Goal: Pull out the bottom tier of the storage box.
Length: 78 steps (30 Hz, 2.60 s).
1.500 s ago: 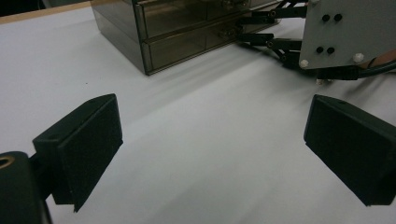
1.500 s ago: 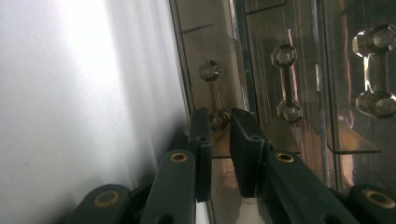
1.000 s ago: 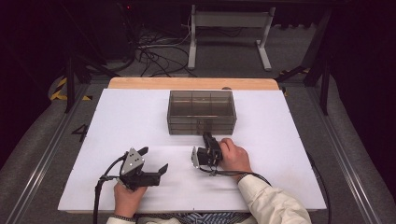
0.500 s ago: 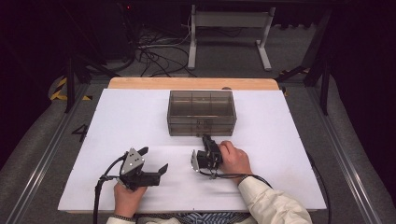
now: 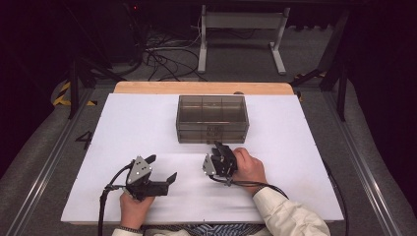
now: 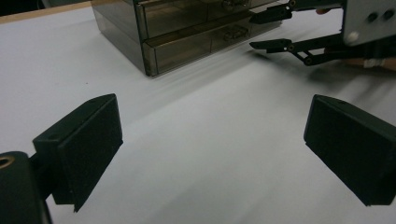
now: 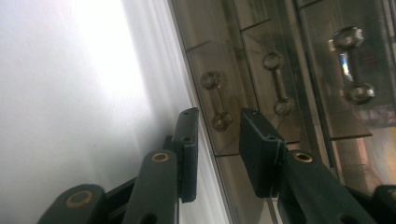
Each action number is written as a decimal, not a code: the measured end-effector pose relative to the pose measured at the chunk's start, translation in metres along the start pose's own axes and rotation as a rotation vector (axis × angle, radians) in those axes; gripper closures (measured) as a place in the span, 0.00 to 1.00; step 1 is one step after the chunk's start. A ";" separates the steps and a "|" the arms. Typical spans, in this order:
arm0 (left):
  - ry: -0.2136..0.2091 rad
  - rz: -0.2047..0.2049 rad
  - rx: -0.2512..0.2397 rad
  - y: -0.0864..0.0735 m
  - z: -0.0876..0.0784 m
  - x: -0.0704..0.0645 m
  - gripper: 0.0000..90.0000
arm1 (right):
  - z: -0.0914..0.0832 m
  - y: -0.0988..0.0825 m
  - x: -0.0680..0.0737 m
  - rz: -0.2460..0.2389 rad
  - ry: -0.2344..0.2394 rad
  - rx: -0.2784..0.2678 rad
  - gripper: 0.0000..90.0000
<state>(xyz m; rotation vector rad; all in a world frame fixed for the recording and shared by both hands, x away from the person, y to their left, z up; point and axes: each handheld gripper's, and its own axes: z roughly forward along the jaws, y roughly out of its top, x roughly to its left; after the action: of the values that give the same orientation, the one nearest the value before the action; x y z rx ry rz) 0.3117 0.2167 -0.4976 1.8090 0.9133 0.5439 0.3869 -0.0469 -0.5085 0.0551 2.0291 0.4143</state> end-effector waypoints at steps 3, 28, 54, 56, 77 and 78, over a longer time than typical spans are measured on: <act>0.001 -0.002 0.000 0.000 0.000 0.000 0.06 | -0.006 0.001 -0.011 0.052 0.053 -0.039 0.76; 0.003 0.001 -0.004 0.000 -0.001 0.000 0.06 | -0.005 -0.016 -0.070 0.289 0.425 -0.094 0.65; -0.001 -0.001 0.000 0.000 0.000 0.000 0.06 | 0.021 -0.029 -0.076 0.237 0.458 -0.008 0.67; 0.000 0.000 0.001 0.000 0.000 0.000 0.06 | 0.021 -0.030 -0.078 0.247 0.464 -0.005 0.68; 0.002 0.002 0.003 0.000 0.000 0.000 0.06 | 0.013 -0.032 -0.087 0.332 0.603 0.008 0.77; 0.002 0.002 0.003 0.000 0.000 0.000 0.06 | 0.013 -0.032 -0.087 0.319 0.620 0.009 0.77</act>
<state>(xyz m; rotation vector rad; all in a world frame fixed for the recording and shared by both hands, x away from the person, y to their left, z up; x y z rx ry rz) 0.3119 0.2167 -0.4977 1.8126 0.9139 0.5462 0.4443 -0.0923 -0.4499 0.2896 2.6438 0.6846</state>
